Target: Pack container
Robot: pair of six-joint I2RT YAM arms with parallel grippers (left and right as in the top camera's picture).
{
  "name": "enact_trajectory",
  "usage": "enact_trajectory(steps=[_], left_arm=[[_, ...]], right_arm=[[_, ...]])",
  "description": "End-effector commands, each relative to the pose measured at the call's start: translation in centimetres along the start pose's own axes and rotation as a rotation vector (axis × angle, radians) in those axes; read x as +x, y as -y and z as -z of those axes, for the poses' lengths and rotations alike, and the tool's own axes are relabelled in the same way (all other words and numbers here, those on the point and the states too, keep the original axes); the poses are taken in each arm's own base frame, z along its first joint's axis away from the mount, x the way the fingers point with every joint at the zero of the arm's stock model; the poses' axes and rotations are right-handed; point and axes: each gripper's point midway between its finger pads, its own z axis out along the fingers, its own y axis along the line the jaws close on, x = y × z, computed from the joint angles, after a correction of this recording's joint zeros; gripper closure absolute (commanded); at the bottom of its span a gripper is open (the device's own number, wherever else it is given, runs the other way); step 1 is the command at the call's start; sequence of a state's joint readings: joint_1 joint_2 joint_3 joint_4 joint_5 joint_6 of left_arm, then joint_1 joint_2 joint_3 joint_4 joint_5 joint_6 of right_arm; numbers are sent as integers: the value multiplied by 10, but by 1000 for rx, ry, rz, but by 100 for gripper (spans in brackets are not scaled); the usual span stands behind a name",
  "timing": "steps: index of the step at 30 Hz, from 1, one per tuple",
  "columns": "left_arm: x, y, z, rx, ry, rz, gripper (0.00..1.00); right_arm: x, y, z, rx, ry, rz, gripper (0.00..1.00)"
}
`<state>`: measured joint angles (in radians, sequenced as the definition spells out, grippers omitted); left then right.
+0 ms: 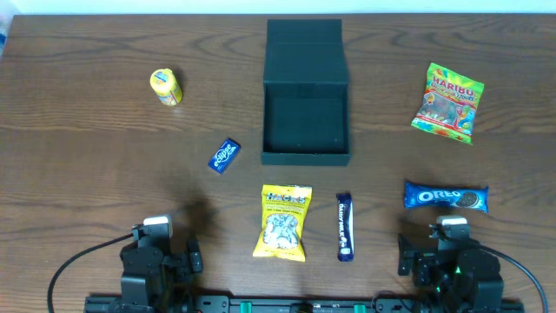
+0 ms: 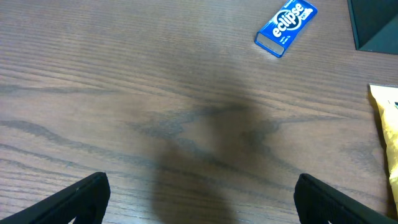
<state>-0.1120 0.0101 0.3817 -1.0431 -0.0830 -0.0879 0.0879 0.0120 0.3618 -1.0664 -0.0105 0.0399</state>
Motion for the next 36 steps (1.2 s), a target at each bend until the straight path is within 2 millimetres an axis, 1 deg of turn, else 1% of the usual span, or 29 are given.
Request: enact_trajectory(steps=[1, 13, 16, 20, 22, 26, 27, 30, 36], left_arm=[[19, -3, -6, -18, -66, 8, 4], [19, -3, -6, -18, -66, 8, 4], [19, -3, -6, -18, -66, 8, 4], [19, -3, -6, -18, -66, 8, 5], [19, -3, -6, -18, -66, 8, 5], [19, -3, -6, -18, -66, 8, 4], [19, -3, -6, -18, -66, 8, 5], [19, -3, -6, -18, -66, 8, 4], [19, -3, -6, -18, -66, 8, 4]], right_arm=[[3, 0, -1, 1, -6, 6, 1], [3, 1, -1, 2, -6, 6, 1], [0, 8, -1, 46, 7, 10, 1], [-3, 9, 2, 52, 6, 10, 1], [-15, 8, 5, 50, 26, 9, 1], [-41, 9, 21, 58, 32, 9, 1], [-54, 9, 26, 64, 43, 9, 1], [-78, 8, 34, 65, 29, 9, 1], [-134, 7, 38, 71, -2, 9, 1]])
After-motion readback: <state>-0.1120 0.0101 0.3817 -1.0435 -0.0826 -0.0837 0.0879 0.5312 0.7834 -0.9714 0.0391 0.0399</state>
